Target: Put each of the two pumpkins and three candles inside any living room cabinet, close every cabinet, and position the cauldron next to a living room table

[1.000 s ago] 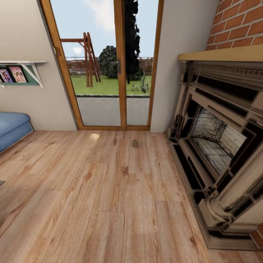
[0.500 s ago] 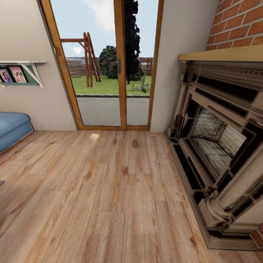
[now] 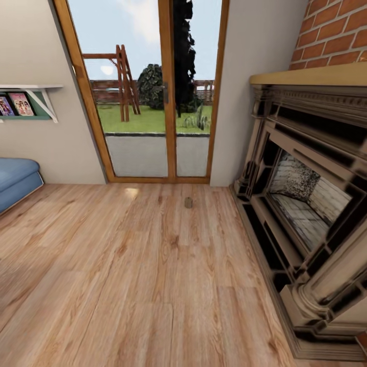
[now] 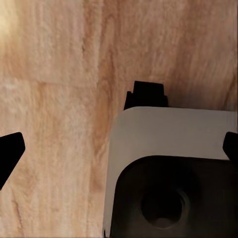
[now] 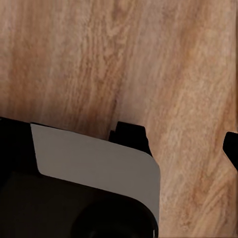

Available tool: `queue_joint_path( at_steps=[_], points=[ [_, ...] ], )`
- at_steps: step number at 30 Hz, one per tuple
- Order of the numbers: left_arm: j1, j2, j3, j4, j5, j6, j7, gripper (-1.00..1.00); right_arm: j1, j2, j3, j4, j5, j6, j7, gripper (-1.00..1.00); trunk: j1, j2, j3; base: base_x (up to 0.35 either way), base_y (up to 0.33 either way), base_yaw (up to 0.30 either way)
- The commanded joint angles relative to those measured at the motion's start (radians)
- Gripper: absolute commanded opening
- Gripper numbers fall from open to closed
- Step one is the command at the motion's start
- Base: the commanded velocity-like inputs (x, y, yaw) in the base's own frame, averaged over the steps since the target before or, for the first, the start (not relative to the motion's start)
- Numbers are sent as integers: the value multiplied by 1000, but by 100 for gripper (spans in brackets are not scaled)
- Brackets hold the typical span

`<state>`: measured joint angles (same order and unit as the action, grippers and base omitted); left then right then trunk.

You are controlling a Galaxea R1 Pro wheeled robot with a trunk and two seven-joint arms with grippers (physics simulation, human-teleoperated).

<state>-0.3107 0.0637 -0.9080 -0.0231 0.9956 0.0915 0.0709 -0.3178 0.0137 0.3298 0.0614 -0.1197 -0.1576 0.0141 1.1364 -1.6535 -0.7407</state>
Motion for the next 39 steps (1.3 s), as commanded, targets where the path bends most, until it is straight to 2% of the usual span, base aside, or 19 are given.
queue_joint_path(
  at_steps=[1, 15, 39],
  points=[
    [0, 0, 0, 0, 0, 0, -3, 100, 0, 0, 0, 0, 0, 0, 0, 100, 0, 0, 0, 325, 0, 0],
    [0, -4, 0, 0, 0, 1, -8, 100, 0, 0, 0, 3, -1, 1, 2, 100, 0, 0, -1, 333, 0, 0],
    [1, -2, 1, 0, 0, 1, -8, 100, 0, 0, 0, 5, -1, 6, 1, 100, 0, 0, -38, 333, 0, 0]
  ],
)
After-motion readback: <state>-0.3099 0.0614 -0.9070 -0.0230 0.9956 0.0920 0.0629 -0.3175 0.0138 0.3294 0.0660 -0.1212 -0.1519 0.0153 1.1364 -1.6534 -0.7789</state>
